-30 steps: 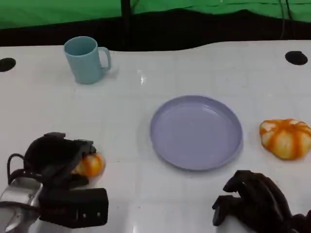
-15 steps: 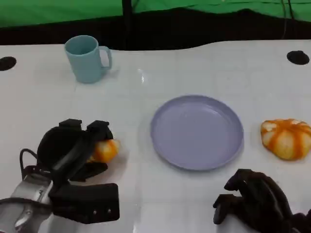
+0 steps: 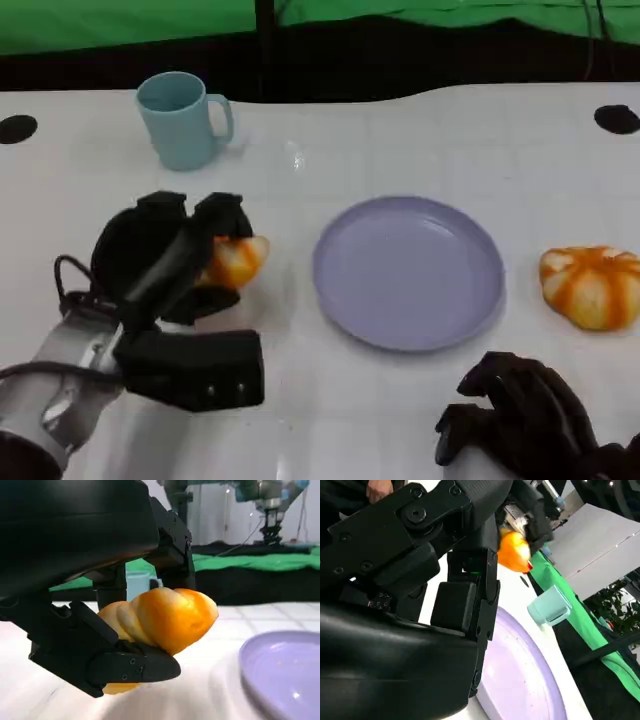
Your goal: Grasp the bread from the table and place it into the plate.
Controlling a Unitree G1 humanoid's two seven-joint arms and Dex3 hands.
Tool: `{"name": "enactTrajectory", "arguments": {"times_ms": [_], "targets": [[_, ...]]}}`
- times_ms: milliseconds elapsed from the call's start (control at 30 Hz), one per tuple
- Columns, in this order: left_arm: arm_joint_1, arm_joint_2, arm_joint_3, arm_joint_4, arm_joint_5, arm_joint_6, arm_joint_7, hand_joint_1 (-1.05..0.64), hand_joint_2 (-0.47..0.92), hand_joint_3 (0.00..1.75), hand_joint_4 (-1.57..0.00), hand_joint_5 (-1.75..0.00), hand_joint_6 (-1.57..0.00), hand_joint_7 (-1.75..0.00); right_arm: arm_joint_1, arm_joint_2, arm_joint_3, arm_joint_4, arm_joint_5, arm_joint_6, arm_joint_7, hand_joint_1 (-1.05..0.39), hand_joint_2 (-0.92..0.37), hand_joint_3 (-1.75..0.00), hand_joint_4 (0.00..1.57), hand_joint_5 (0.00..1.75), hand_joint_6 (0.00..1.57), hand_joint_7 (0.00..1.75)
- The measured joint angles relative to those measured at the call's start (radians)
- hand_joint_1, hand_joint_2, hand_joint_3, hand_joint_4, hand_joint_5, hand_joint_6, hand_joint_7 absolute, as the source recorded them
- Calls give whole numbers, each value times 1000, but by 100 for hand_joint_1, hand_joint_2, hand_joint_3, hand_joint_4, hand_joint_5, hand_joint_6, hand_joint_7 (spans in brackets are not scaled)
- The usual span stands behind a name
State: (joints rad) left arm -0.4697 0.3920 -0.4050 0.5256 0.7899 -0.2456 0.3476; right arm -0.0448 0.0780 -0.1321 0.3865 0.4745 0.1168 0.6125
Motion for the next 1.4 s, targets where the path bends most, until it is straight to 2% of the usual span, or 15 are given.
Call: {"name": "enactTrajectory", "arguments": {"times_ms": [100,133,200,233,400,500,533,667,867,1000,1033,1100,1200,1333,1400], "targets": [[-22,-10,-1,0,0,-19,1,-29,78,49,-74,-175,-87,-97,0,4,0,0,0,0,0,-105,-69,0,157,74,157,36],[-22,-11,-1,0,0,-22,1,-29,82,42,-77,-175,-90,-61,0,5,0,0,0,0,0,-105,-70,-1,157,74,157,37],[-28,-24,-5,10,3,-26,7,-30,79,42,-80,-175,-79,-128,1,4,0,0,0,-1,0,-105,-71,-1,157,74,157,37],[-37,-42,-13,19,6,-25,16,-30,77,45,-81,-175,-75,-139,1,2,0,0,-1,-1,0,-105,-71,-1,157,74,157,37],[-100,-134,-55,59,27,-33,33,-31,73,54,-82,-175,-74,-138,2,2,6,-1,0,-2,7,-104,-71,-1,157,74,157,38],[-150,-162,-70,94,30,-43,41,-31,72,52,-83,-175,-86,-106,7,-5,4,-6,1,1,7,-104,-71,0,157,74,157,38],[-166,-176,-74,115,31,-46,48,-32,72,51,-84,-175,-78,-130,7,-11,3,-6,3,4,8,-103,-71,-1,157,74,157,38],[-220,-229,-106,207,36,-62,74,-31,70,56,-87,-175,-68,-159,13,-18,2,-19,4,10,13,-103,-72,-1,157,76,157,40],[-310,-301,-157,350,46,-88,100,-31,69,61,-91,-175,-89,-87,32,-19,7,-55,2,14,7,-104,-72,0,157,78,157,40],[-371,-343,-193,436,67,-85,122,-32,69,65,-95,-175,-88,-89,37,-18,7,-61,2,19,7,-104,-72,-1,157,77,157,40],[-380,-352,-198,452,67,-85,123,-34,68,70,-95,-175,-81,-111,37,-18,7,-61,2,19,7,-104,-73,-1,157,77,157,40],[-398,-373,-208,486,67,-76,123,-34,65,76,-95,-175,-77,-119,37,-18,7,-62,2,19,7,-105,-73,-1,157,75,157,39],[-422,-407,-224,537,67,-62,128,-32,66,65,-97,-175,-88,-80,37,-16,7,-62,2,19,7,-105,-72,0,157,74,157,37],[-450,-435,-252,589,72,-40,127,-35,75,61,-95,-175,-85,-74,37,-14,7,-62,2,21,1,-105,-71,0,157,74,157,38],[-463,-443,-266,607,78,-29,126,-39,82,39,-88,-175,-88,-72,37,-14,7,-62,2,24,-3,-105,-72,0,157,74,157,37]]}}
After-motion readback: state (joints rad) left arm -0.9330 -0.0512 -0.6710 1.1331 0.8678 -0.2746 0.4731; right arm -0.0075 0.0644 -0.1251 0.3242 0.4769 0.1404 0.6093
